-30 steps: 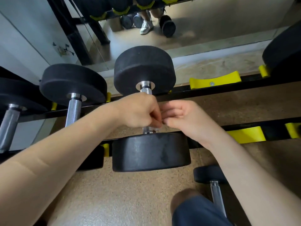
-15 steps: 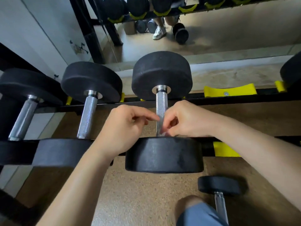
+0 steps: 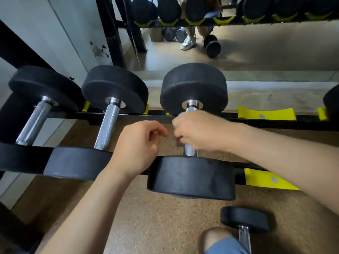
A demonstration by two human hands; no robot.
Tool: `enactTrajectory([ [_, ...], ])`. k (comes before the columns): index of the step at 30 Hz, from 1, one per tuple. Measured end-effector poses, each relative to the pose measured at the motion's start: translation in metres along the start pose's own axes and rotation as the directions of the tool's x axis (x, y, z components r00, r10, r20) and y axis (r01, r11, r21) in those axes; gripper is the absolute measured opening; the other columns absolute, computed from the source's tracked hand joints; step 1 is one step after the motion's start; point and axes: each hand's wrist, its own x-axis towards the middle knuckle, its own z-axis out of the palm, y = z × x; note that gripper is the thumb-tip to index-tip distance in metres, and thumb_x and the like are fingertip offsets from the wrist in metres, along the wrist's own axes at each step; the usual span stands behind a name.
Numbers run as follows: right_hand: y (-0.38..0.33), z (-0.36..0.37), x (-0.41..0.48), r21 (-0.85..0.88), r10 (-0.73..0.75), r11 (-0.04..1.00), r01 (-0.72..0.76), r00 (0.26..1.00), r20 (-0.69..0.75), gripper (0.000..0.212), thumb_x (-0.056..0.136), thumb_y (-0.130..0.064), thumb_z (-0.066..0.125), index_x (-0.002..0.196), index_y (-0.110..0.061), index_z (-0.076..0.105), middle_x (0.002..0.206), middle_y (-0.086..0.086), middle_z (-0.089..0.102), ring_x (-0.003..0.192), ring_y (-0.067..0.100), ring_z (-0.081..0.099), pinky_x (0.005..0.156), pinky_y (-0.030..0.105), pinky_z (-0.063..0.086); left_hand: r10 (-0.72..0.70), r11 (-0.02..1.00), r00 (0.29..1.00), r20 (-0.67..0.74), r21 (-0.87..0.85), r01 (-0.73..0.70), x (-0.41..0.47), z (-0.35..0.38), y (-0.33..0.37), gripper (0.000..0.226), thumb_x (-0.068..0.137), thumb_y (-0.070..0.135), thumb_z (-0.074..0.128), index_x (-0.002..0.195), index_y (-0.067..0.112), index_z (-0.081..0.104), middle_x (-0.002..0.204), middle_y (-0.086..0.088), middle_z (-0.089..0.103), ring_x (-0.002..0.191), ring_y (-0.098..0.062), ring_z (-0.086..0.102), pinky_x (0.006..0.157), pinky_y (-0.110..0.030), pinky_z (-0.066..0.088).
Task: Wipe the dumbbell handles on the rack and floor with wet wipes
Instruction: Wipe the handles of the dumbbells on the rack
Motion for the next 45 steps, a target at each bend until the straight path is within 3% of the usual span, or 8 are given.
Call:
enactTrajectory([
  [7,0.026,0.009,-0.004,0.144,0.325,0.946,-0.291,0.846,-0.423,0.016,0.075,-0.002,0.075,0.063,-0.011,0.069,0.064,0.003,0.056,0.064,0.027,0.058,0.055,0.031,0.048,0.048,0.999,0.999,-0.019,-0.004,-0.049,-0.010,-0.009,-0.007,0.022,0.089,0.010,0.062,0.096,0.028,0.073,0.097,0.009,0.070,0.085,-0.013,0.063,0.079,-0.029,0.050],
  [12,0.010,0.013,-0.024,0.306,0.290,0.935,-0.179,0.881,-0.373,0.019,0.085,-0.025,0.063,0.074,-0.016,0.075,0.068,0.001,0.062,0.065,0.024,0.060,0.059,0.031,0.049,0.054,0.999,0.998,0.021,-0.006,-0.054,-0.006,-0.003,-0.002,0.023,0.090,0.010,0.061,0.099,0.027,0.074,0.102,0.010,0.069,0.092,-0.010,0.062,0.082,-0.023,0.046],
  [19,0.032,0.024,-0.010,0.090,0.362,0.913,-0.399,0.687,-0.630,0.005,0.079,-0.008,0.067,0.076,-0.009,0.070,0.057,0.008,0.054,0.045,0.032,0.054,0.037,0.030,0.043,0.032,0.997,0.998,0.045,-0.078,-0.029,0.006,0.008,0.003,0.023,0.090,0.013,0.060,0.098,0.030,0.073,0.101,0.015,0.067,0.090,-0.004,0.059,0.080,-0.016,0.043],
  [23,0.023,0.046,-0.029,0.436,0.671,0.741,-0.510,0.550,-0.497,0.021,0.093,-0.017,0.058,0.079,-0.008,0.071,0.066,0.008,0.066,0.060,0.029,0.063,0.053,0.032,0.049,-0.058,0.975,0.998,0.033,-0.212,0.064,0.015,0.010,0.004,0.025,0.090,0.011,0.061,0.091,0.033,0.073,0.091,0.017,0.070,0.086,-0.001,0.061,0.079,-0.014,0.045],
  [27,0.020,0.042,-0.014,0.833,0.870,0.456,-0.312,0.352,-0.345,0.020,0.091,-0.019,0.062,0.073,-0.016,0.067,0.061,-0.005,0.064,0.059,0.012,0.066,0.059,0.040,0.056,-0.049,0.963,0.999,0.015,-0.265,0.051,0.024,0.018,0.017,0.026,0.092,0.013,0.057,0.092,0.034,0.072,0.083,0.019,0.067,0.079,0.003,0.059,0.069,-0.007,0.040],
  [37,-0.014,0.018,-0.051,0.951,0.642,0.149,-0.270,0.758,0.114,0.015,0.085,-0.008,0.070,0.071,-0.014,0.072,0.053,-0.003,0.063,0.042,0.005,0.048,0.050,0.019,0.042,-0.023,0.958,0.999,0.022,-0.284,0.029,0.034,0.029,0.028,0.021,0.092,0.015,0.058,0.099,0.028,0.073,0.093,0.010,0.072,0.088,-0.006,0.065,0.086,-0.027,0.051],
  [42,-0.015,-0.015,-0.033,0.989,0.725,-0.140,0.035,0.684,0.079,0.012,0.088,-0.008,0.064,0.089,-0.013,0.075,0.081,0.006,0.071,0.071,0.011,0.063,0.054,0.021,0.044,-0.009,0.817,0.999,0.038,-0.576,0.029,0.027,0.009,0.033,0.009,0.089,0.030,0.068,0.094,0.027,0.074,0.083,0.008,0.074,0.081,-0.009,0.069,0.078,-0.032,0.056],
  [45,-0.023,-0.028,-0.019,0.987,0.691,-0.152,0.058,0.720,0.065,0.012,0.090,-0.009,0.062,0.094,-0.010,0.074,0.087,0.007,0.074,0.076,0.014,0.067,0.059,0.022,0.050,-0.107,0.723,0.994,0.000,-0.686,0.078,0.022,-0.006,0.026,0.023,0.074,0.030,0.079,0.093,0.018,0.074,0.083,0.001,0.075,0.080,-0.015,0.071,0.075,-0.030,0.057],
])
